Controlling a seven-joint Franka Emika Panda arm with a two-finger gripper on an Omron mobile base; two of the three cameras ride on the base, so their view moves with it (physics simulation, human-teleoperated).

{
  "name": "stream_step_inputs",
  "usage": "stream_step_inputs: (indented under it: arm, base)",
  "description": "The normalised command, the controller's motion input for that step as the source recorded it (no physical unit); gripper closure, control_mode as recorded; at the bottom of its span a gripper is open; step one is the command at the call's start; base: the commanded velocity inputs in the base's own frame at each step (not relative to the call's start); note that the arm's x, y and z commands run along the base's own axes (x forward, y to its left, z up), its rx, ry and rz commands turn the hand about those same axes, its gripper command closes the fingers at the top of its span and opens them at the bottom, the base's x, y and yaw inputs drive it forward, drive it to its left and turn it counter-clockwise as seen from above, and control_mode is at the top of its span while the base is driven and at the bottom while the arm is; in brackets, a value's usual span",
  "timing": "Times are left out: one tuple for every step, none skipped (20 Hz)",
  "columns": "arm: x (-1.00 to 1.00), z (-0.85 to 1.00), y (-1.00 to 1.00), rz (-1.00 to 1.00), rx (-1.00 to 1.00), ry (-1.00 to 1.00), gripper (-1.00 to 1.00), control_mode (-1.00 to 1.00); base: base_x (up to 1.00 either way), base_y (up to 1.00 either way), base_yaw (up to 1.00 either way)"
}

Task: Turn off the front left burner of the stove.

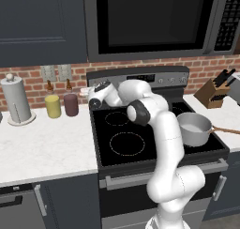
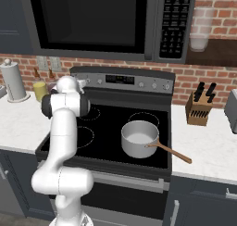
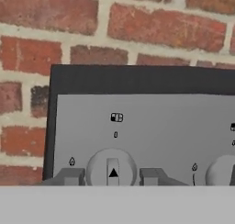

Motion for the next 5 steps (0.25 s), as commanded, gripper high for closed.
stream_step_inputs:
  arm:
    - [0.00, 0.00, 0.00, -0.03, 0.23, 0.00, 1.00, -1.00]
    - [0.00, 0.00, 0.00, -0.03, 0.22, 0.00, 1.00, -1.00]
    - [0.00, 0.00, 0.00, -0.03, 0.21, -0.02, 1.00, -1.00]
    - [0.00, 0.00, 0.00, -0.03, 0.21, -0.02, 1.00, -1.00]
    - [0.00, 0.00, 0.00, -0.03, 0.19, -0.02, 1.00, -1.00]
  base:
    - [0.00, 0.00, 0.00]
    - [0.00, 0.00, 0.00]
    - [0.00, 0.00, 0.00]
    - [0.00, 0.00, 0.00]
    - [0.00, 0.00, 0.00]
